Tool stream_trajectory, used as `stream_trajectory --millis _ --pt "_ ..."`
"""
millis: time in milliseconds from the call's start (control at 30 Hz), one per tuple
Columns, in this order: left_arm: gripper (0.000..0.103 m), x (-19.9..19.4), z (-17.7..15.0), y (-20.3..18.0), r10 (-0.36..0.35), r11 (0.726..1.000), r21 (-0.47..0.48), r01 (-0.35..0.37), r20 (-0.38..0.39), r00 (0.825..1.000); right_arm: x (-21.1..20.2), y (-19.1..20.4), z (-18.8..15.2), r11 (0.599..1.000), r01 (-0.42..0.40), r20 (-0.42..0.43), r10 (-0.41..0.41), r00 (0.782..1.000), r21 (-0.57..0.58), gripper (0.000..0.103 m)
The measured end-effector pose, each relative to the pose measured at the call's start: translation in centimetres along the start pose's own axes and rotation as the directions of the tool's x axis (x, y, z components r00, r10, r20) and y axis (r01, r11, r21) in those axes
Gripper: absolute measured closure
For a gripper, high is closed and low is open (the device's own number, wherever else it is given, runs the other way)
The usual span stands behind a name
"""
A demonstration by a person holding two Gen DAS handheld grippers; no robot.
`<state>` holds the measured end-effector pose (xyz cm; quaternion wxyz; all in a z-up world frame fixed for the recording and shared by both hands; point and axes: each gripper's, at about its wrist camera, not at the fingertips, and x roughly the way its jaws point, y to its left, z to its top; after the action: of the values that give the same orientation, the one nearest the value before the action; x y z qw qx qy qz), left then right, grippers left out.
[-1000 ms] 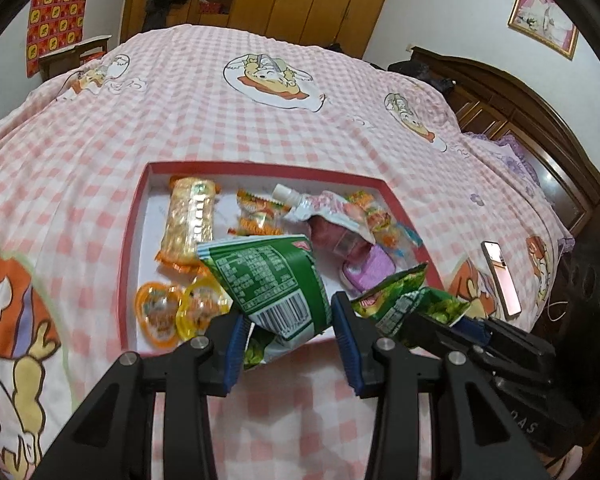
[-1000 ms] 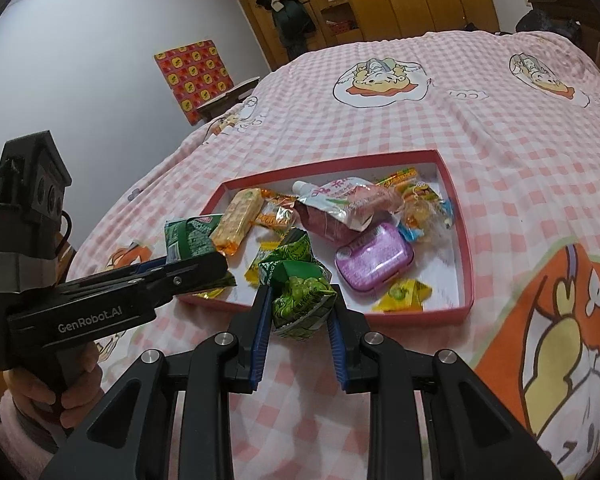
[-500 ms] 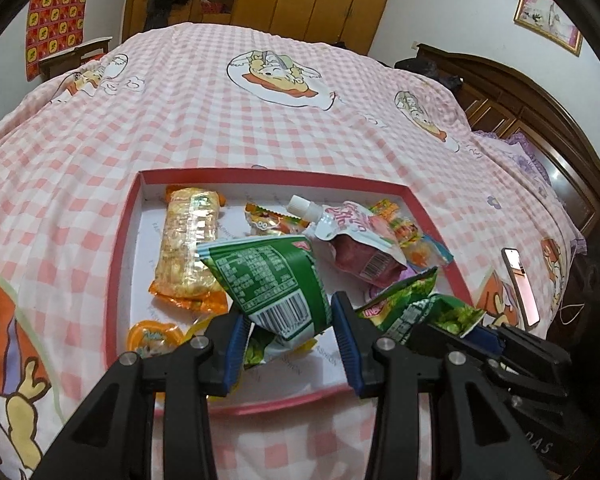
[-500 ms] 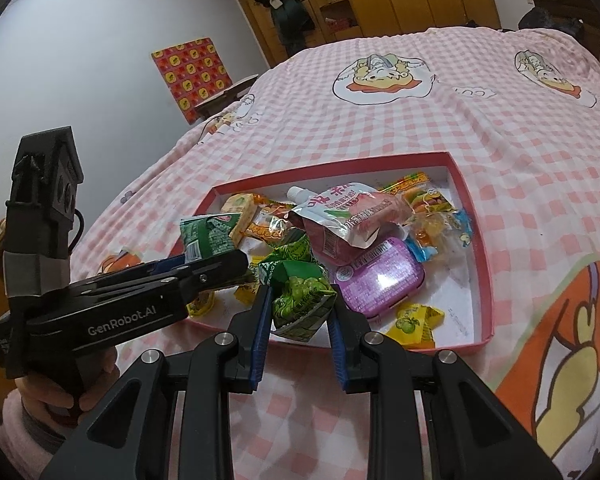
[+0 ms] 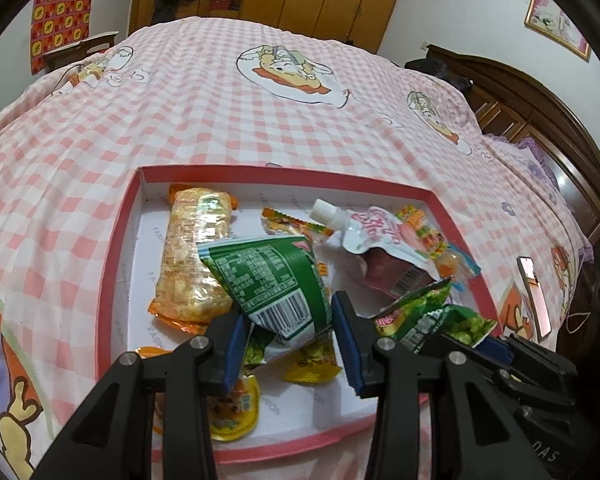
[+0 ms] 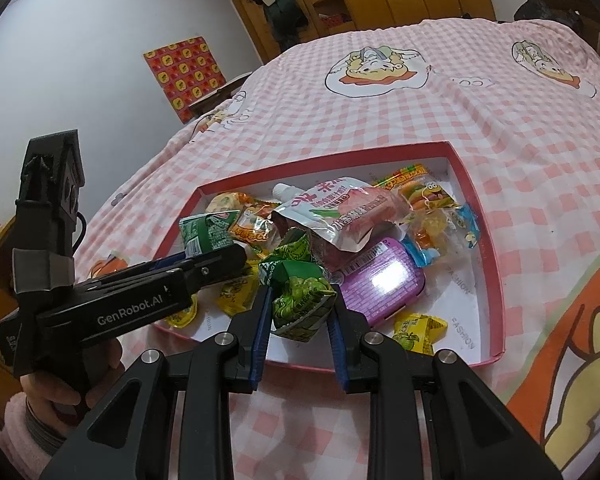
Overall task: Organize snacks
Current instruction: 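Carry the green snack bag and green pea bag over the red box with both tools, then open both tools to release the two green bags into the box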
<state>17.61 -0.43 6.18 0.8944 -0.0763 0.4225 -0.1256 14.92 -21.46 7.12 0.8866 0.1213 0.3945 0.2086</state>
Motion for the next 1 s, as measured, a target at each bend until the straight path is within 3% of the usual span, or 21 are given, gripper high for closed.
stream_trajectory --millis 733,1000 --pt "0.059 0.4 0.1 0.9 0.027 0.999 -0.03 -0.027 -0.005 1.0 1.3 0.1 0.0 1.0 0.016 0.013 -0.016 1.0 -0.023 0.075" --pt "0.044 -0.9 -0.2 0.7 0.048 0.999 -0.023 -0.048 0.001 0.999 0.0 -0.5 0.3 1.0 -0.01 0.061 0.009 0.998 0.015 0.059"
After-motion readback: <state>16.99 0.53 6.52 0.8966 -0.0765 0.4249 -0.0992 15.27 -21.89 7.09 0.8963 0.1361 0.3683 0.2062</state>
